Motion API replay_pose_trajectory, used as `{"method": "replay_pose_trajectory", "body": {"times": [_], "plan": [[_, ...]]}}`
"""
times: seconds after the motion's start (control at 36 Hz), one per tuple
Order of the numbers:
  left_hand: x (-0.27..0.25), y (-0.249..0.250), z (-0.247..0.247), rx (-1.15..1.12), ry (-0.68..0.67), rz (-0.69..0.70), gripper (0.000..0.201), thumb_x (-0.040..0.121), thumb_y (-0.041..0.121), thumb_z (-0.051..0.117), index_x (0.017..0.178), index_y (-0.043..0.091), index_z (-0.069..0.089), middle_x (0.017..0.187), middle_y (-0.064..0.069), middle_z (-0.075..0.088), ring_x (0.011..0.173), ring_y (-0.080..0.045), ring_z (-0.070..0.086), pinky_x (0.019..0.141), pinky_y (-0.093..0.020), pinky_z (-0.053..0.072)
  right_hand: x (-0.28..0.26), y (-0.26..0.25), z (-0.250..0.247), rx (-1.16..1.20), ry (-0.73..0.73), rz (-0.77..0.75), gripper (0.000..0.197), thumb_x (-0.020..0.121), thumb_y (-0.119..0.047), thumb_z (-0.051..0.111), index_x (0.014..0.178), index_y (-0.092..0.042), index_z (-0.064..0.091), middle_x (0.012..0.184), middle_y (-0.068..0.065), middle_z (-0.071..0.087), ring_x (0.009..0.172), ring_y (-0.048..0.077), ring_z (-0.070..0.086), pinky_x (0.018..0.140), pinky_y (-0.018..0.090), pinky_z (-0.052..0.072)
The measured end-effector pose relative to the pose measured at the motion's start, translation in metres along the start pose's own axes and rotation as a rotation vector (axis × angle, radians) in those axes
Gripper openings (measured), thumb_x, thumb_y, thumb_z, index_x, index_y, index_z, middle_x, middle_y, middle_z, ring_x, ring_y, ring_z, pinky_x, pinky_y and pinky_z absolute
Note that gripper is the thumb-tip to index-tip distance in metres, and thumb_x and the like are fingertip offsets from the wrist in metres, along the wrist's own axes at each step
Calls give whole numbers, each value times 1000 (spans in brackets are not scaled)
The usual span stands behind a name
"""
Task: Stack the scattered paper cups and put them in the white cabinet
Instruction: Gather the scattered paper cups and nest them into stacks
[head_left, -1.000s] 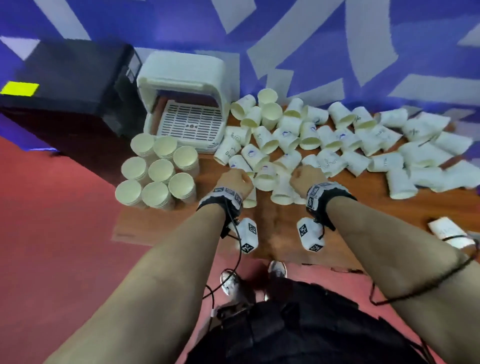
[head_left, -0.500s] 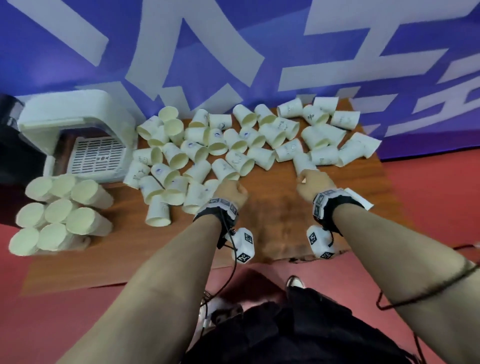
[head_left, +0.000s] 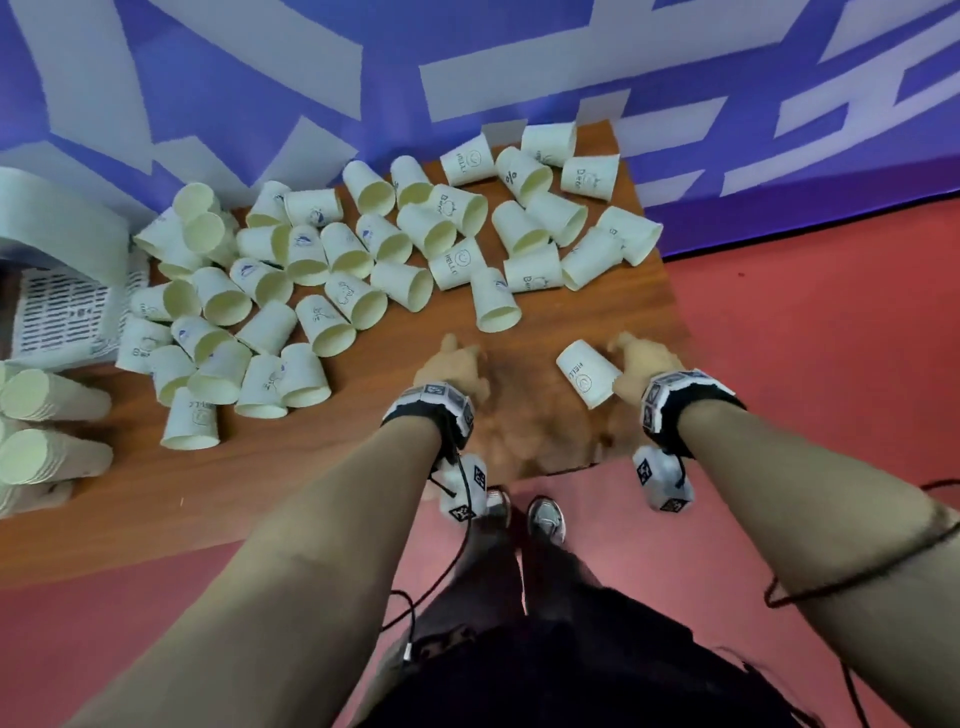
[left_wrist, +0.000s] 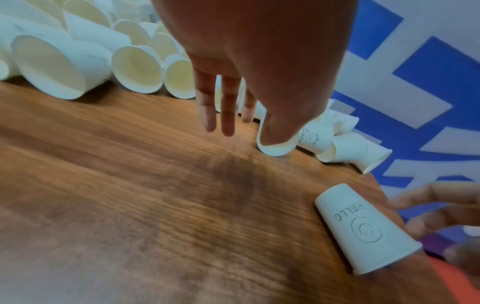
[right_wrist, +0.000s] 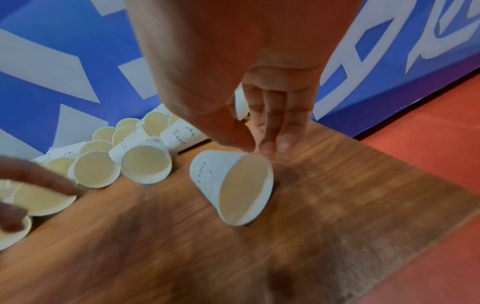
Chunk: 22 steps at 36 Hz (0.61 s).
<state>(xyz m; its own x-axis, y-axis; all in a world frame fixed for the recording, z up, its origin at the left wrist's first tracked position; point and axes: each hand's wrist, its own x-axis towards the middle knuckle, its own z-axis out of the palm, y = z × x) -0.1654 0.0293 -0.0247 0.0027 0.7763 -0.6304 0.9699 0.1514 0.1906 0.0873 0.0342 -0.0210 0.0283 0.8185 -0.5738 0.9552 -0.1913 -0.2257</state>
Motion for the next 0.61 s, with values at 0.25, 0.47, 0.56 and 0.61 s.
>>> {"method": "replay_pose_trajectory", "body": {"times": [0.25,0.47,0.56,0.61], "plan": [[34,32,5,47,59,-65,54,87,25,60,137,17,42,145,-6,26,113,-34,52,87,-46,50,12,27,24,-12,-62,20,52,86,-14,57,135,-18,41,117,16,53,105,38,59,86,43,51],[48,47,-2,-51,264,-190,42,88,18,56,125,8,39,129,-11,42,106,-36,57,69,-39,35,33,29,29,-3,-32,70,38,88,-18,54,126,-20,51,108,17,64,94,37,64,78,40,55],[59,46,-7,-113,283,-242,40,90,19,54,125,8,37,127,-12,46,108,-39,57,72,-41,35,42,29,31,19,-56,93,35,87,-19,55,122,-21,55,106,17,65,92,35,65,74,38,54],[65,44,-13,-135,280,-271,37,93,22,52,124,8,37,127,-13,48,110,-39,57,73,-42,37,46,26,31,44,-59,97,30,88,-24,59,117,-19,58,102,16,66,86,34,64,68,34,50]]}}
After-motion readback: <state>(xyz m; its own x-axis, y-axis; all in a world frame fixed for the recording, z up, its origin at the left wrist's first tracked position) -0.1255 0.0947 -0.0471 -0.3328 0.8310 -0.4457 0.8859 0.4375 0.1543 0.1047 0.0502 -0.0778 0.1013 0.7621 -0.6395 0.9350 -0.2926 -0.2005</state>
